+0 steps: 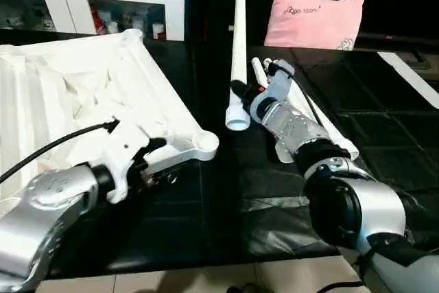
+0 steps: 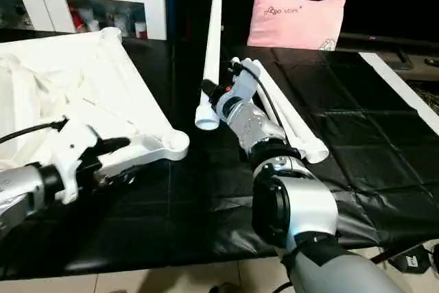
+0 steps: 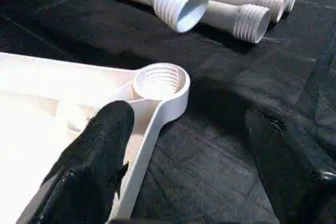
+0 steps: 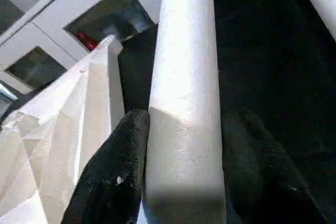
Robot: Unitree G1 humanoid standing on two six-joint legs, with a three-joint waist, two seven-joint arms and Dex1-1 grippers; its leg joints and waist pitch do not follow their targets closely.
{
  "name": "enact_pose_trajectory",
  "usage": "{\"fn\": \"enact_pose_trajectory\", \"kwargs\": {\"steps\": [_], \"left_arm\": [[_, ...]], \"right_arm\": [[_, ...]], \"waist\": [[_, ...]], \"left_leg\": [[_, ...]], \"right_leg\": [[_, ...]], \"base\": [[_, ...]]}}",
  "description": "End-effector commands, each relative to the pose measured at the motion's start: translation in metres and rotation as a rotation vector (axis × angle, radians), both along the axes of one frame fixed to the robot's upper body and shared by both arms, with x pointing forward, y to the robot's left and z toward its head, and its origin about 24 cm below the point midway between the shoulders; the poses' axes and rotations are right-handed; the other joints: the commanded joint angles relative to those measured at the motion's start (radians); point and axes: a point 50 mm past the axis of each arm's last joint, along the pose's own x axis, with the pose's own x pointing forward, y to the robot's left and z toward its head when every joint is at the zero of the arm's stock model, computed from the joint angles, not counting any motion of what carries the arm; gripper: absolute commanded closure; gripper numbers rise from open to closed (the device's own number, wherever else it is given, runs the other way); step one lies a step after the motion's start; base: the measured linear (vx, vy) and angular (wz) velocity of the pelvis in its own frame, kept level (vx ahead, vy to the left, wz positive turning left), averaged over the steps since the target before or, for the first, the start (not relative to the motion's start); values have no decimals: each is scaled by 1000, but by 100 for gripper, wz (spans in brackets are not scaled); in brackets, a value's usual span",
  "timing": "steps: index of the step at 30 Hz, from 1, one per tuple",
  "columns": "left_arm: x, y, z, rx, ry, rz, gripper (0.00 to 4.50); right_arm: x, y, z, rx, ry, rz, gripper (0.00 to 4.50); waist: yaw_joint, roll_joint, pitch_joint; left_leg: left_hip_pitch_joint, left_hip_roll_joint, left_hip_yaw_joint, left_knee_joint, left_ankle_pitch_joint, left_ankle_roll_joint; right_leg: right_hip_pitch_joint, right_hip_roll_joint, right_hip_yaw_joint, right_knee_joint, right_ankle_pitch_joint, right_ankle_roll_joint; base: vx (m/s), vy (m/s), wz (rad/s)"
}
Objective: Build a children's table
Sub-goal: Pick table leg
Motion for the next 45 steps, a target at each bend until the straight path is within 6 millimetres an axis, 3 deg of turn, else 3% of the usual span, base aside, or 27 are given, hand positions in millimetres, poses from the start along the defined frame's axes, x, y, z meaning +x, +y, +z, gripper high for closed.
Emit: {"fn": "enact_pose_trajectory", "kwargs": {"steps": [1, 8, 9, 10, 14, 15, 16, 17, 18, 19, 20, 23, 24, 25, 26, 27, 28, 29, 36, 41, 45], "left_arm": [[3, -3, 1, -1, -16, -3, 70], [14, -6, 1, -24, -42, 12, 70], [17, -7, 3, -39, -54, 20, 70], [20, -7, 4, -56, -60, 28, 70], [33, -13, 10, -126, -68, 65, 70], [38, -15, 12, -149, -73, 71, 70], [43, -17, 13, -175, -68, 85, 70], [46, -18, 14, -193, -64, 95, 70], [47, -18, 14, -200, -62, 96, 70], [52, -22, 17, -245, -55, 93, 70], [55, -25, 19, -268, -55, 85, 70], [70, -37, 32, -403, -79, 110, 70], [77, -40, 35, -437, -85, 133, 70], [77, -40, 35, -437, -85, 133, 70], [86, -48, 42, -546, -70, 156, 70], [88, -51, 45, -591, -62, 158, 70], [91, -54, 48, -639, -48, 155, 70], [92, -59, 51, -684, -30, 139, 70], [97, -92, 65, -921, 123, -23, 70], [97, -99, 74, -1045, 192, -86, 70], [95, -101, 79, -1081, 208, -133, 70]], "right_arm": [[2, -7, 5, -8, -35, -14, 268], [2, -13, 8, 28, -15, -38, 268], [3, -14, 16, 89, -99, -43, 268], [2, -15, 25, 138, -204, -16, 268], [-2, -24, 27, 184, -228, 21, 268], [-3, -27, 27, 148, -252, 32, 268], [-5, -31, 27, 163, -249, 50, 268], [-7, -33, 27, 178, -243, 63, 268], [-7, -34, 27, 180, -246, 69, 268], [-11, -38, 29, 184, -271, 104, 268], [-14, -40, 30, 173, -298, 119, 268], [-30, -47, 37, 169, -430, 211, 268], [-36, -48, 39, 176, -455, 242, 268], [-36, -48, 39, 176, -455, 242, 268], [-48, -51, 41, 198, -482, 292, 268], [-51, -52, 41, 204, -486, 305, 268], [-54, -53, 41, 213, -487, 317, 268], [-57, -54, 41, 221, -489, 329, 268], [-86, -53, 42, 290, -508, 485, 268], [-91, -50, 40, 289, -483, 513, 269], [-91, -48, 38, 247, -448, 520, 269]], "waist": [[-2, 40, -68], [-1, 44, -69], [-1, 49, -70], [0, 45, -72], [3, 50, -71], [5, 60, -70], [3, 54, -69], [3, 57, -70], [4, 53, -71], [5, 56, -69], [7, 68, -72], [10, 63, -76], [11, 68, -72], [11, 66, -72], [10, 78, -72], [10, 70, -70], [10, 68, -71], [10, 73, -69], [16, 72, -69], [14, 69, -64], [15, 69, -66]], "left_leg": [[-1, -5, 27, -69, -116, -5], [0, -6, 26, -69, -122, -15], [1, -6, 25, -69, -120, -14], [0, -4, 26, -68, -105, 1], [5, -6, 27, -68, -85, 13], [3, -7, 22, -70, -92, 4], [4, -7, 25, -70, -102, 4], [5, -8, 24, -69, -114, -2], [3, -8, 23, -69, -117, -4], [2, -12, 24, -70, -113, -3], [4, -9, 22, -66, -106, -6], [-3, -11, 22, -64, -51, 17], [-4, -13, 23, -64, -58, 23], [-4, -13, 23, -62, -60, 26], [-8, -12, 18, -65, -63, 21], [-2, -15, 25, -61, -81, 28], [-4, -14, 21, -62, -79, 28], [-9, -17, 22, -63, -77, 28], [-8, -16, 21, -62, -101, 39], [-11, -19, 22, -63, -122, 30], [-12, -18, 19, -64, -106, 27]], "right_leg": [[64, -34, 16, -46, -83, -214], [66, -33, 16, -46, -84, -211], [67, -34, 16, -45, -78, -211], [72, -35, 17, -43, -40, -217], [72, -31, 17, -45, -4, -239], [75, -34, 16, -43, -17, -240], [73, -33, 16, -50, -33, -237], [76, -33, 17, -51, -46, -236], [80, -34, 17, -51, -62, -233], [81, -32, 18, -57, -65, -226], [79, -35, 19, -51, -51, -232], [90, -34, 19, -49, 26, -253], [90, -33, 19, -58, 7, -248], [92, -34, 20, -59, 0, -247], [94, -37, 18, -55, -23, -250], [92, -32, 21, -68, -46, -239], [95, -34, 21, -66, -52, -243], [95, -33, 20, -69, -74, -240], [88, -32, 17, -83, -182, -213], [84, -33, 16, -92, -263, -188], [84, -31, 14, -92, -255, -175]], "base": [[0, 0, 0], [0, 0, 0], [0, 0, 0], [0, 0, 0], [0, 0, 0], [0, 0, 0], [0, 0, 0], [0, 0, 0], [0, 0, 0], [0, 0, 0], [0, 0, 0], [0, 0, 0], [0, 0, 0], [0, 0, 0], [0, 0, 0], [0, 0, 0], [0, 0, 0], [0, 0, 0], [0, 0, 0], [0, 0, 0], [0, 0, 0]]}}
